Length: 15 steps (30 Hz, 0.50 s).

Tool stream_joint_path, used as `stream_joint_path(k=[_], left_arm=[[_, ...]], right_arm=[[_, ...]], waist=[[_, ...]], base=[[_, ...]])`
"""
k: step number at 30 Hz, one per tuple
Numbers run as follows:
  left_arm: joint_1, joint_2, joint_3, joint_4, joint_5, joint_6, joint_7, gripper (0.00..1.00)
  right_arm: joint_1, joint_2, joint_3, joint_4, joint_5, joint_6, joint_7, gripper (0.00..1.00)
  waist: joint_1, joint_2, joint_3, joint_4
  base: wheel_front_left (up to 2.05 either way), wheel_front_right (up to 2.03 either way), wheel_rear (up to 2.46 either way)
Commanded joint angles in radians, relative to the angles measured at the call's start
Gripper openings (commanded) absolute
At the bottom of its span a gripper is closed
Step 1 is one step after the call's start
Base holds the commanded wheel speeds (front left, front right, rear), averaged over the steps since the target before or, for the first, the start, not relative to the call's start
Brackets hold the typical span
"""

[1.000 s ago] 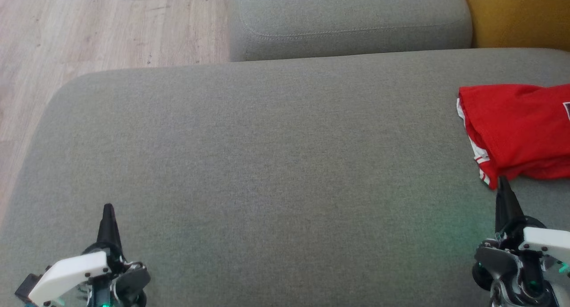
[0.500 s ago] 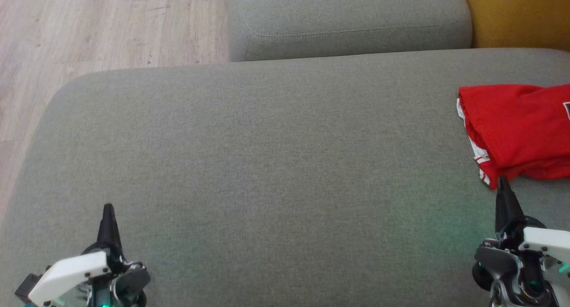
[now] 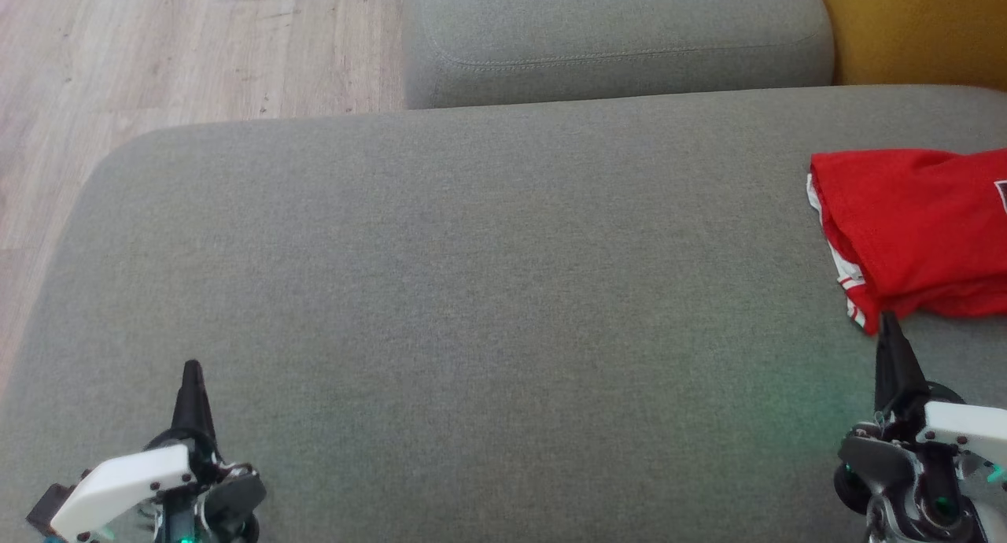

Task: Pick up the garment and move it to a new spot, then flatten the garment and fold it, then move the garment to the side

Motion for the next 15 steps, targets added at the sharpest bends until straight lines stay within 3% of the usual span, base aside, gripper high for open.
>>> stream_joint_path(k=[1,15], left_arm=[[-0.050,0.008,0.035,-0.029,0.012,-0.007,0.005,0.00],[-0.050,0.005,0.038,-0.029,0.014,-0.007,0.007,0.00]], right_arm=[[-0.051,-0.005,0.021,-0.037,0.007,0.007,0.006,0.00],[-0.051,-0.005,0.021,-0.037,0.007,0.007,0.006,0.00]], waist=[[0.0000,0.0000,0.000,0.000],[0.0000,0.0000,0.000,0.000]], base=[[0.00,0.00,0.00],[0.00,0.00,0.00]])
